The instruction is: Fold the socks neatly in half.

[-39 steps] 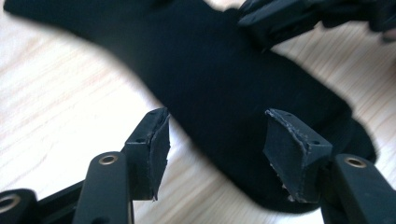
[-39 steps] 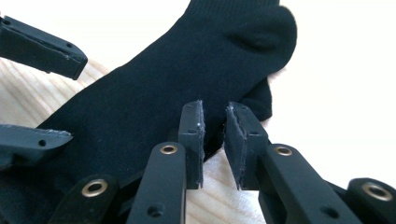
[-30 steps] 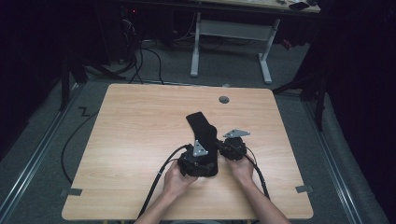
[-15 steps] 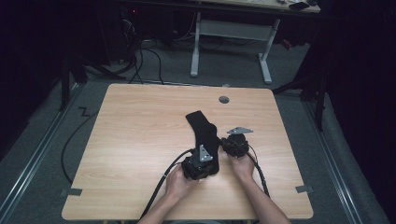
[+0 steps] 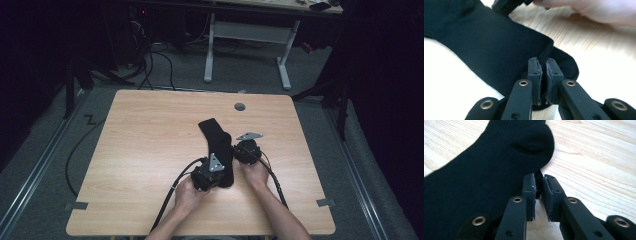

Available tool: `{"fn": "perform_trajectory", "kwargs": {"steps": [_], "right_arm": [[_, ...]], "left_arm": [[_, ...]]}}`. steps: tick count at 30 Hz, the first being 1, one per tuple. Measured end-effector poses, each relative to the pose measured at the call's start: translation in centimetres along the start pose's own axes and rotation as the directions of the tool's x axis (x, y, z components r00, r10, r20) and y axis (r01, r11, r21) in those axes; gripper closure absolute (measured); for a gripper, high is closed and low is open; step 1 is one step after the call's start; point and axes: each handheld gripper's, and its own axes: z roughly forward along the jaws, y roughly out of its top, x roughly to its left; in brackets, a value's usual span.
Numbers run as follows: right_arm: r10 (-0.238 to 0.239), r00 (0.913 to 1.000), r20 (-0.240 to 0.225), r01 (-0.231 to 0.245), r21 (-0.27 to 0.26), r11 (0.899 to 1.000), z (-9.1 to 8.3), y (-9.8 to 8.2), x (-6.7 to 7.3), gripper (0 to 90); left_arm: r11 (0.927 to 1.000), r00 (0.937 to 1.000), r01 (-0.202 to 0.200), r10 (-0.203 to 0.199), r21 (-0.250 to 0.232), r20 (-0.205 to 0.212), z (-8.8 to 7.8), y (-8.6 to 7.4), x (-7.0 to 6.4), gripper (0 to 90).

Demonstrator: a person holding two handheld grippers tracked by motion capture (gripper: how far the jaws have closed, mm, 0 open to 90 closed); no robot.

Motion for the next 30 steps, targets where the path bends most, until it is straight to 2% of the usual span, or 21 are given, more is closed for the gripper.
{"fn": "perform_trajectory", "kwargs": {"steps": [7, 12, 13, 14, 15, 17, 18, 19, 21, 23, 26, 28, 30], "right_arm": [[-0.006, 0.9997, 0.022, 0.006, -0.009, 1.0, 0.1, 0.0, 0.3, 81.9], [-0.015, 0.9994, 0.032, 0.015, -0.014, 1.0, 0.2, -0.1, 0.5, 82.2], [-0.013, 0.9994, 0.032, 0.014, -0.013, 1.0, 0.2, -0.1, 0.5, 82.2], [-0.014, 0.9994, 0.032, 0.014, -0.013, 1.0, 0.2, -0.1, 0.5, 81.7], [-0.014, 0.9994, 0.032, 0.014, -0.013, 1.0, 0.2, -0.1, 0.5, 81.7], [-0.01, 0.9995, 0.029, 0.011, -0.01, 1.0, 0.1, -0.1, 0.4, 77.0], [-0.01, 0.9997, 0.024, 0.011, -0.01, 1.0, 0.0, -0.1, 0.2, 72.3], [0.006, 0.9999, 0.013, -0.006, -0.011, 1.0, -0.3, -0.1, 0.0, 71.4], [0.009, 0.9999, -0.007, -0.009, -0.033, 0.999, -0.9, -0.2, -0.1, 71.7], [-0.02, 0.9991, -0.038, 0.018, -0.063, 0.998, -2.0, -0.5, 0.1, 72.3], [-0.08, 0.9928, -0.089, 0.073, -0.075, 0.995, -3.3, -1.2, 1.0, 72.5], [-0.113, 0.9858, -0.124, 0.105, -0.072, 0.992, -3.8, -1.8, 1.9, 72.4], [-0.134, 0.9809, -0.141, 0.125, -0.074, 0.989, -3.9, -2.3, 2.5, 71.8]], "left_arm": [[0.9997, 0.9992, -0.017, 0.018, -0.018, 0.035, -1.0, -0.4, -1.0, 84.7], [0.9999, 0.997, -0.016, 0.016, 0.0, 0.076, -0.3, -0.7, -1.7, 84.3], [0.9998, 0.9962, -0.017, 0.016, 0.011, 0.085, 0.1, -0.8, -1.8, 83.4], [0.9996, 0.9956, -0.019, 0.017, 0.021, 0.092, 0.4, -0.8, -1.9, 78.8], [0.9997, 0.9948, -0.008, 0.006, 0.024, 0.102, 0.7, -0.8, -1.9, 78.8], [0.9998, 0.9945, 0.007, -0.009, 0.019, 0.105, 0.8, -0.8, -1.7, 71.5], [0.9998, 0.9946, 0.021, -0.021, 0.006, 0.102, 0.6, -0.8, -1.5, 67.4], [0.9996, 0.9949, 0.029, -0.029, -0.003, 0.097, 0.4, -0.7, -1.3, 63.3], [0.9989, 0.9961, 0.042, -0.04, -0.021, 0.079, -0.1, -0.7, -0.8, 59.6], [0.9969, 0.9962, 0.067, -0.065, -0.041, 0.058, -0.7, -0.7, 0.0, 56.0], [0.9936, 0.9954, 0.096, -0.096, -0.061, -0.002, -1.2, -0.5, 1.4, 53.2], [0.9909, 0.9911, 0.122, -0.124, -0.058, -0.046, -1.2, -0.3, 2.6, 52.3], [0.987, 0.9837, 0.153, -0.157, -0.05, -0.088, -1.1, -0.1, 3.9, 51.8]]}}
